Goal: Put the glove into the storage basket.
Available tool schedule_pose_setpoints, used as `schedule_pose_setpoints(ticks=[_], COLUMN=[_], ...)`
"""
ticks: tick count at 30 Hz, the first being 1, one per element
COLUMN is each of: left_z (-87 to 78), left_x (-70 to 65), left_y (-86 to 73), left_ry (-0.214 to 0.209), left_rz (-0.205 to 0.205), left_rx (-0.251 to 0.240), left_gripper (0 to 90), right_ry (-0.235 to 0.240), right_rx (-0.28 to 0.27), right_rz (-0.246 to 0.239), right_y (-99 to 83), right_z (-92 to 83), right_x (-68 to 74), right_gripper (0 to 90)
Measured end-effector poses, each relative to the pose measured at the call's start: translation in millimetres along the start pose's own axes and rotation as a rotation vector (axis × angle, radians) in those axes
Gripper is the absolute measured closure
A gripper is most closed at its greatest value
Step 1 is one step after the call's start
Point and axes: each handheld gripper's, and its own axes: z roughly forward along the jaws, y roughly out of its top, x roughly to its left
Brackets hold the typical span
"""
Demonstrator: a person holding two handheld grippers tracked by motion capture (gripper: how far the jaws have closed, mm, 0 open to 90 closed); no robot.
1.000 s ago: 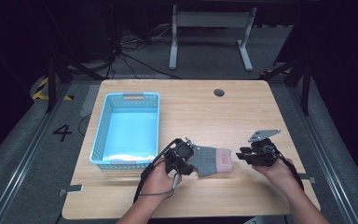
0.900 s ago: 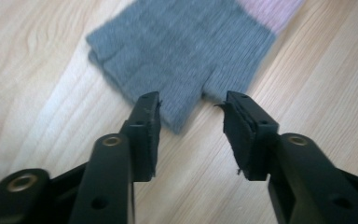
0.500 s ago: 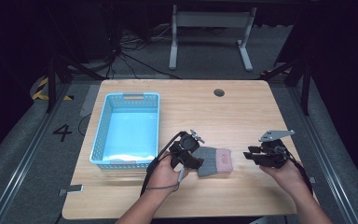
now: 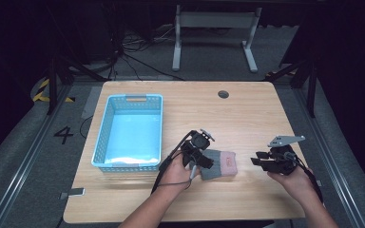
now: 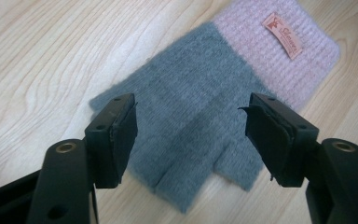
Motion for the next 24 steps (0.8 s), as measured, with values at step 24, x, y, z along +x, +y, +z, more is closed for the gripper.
schedule_pose_setpoints(ticks=[24], left_z=[38.3], left_x=[-7.0], left_y=[0.3], left_ry=[0.05], left_rz=[0.06], left_rx=[0.095], left_gripper=[14.4], right_ry=[0.016], right_rx=[0.006], right_rz=[0.01], right_y=[-2.9], right_z=[1.2], right_x=[3.2], right_gripper=[61.5])
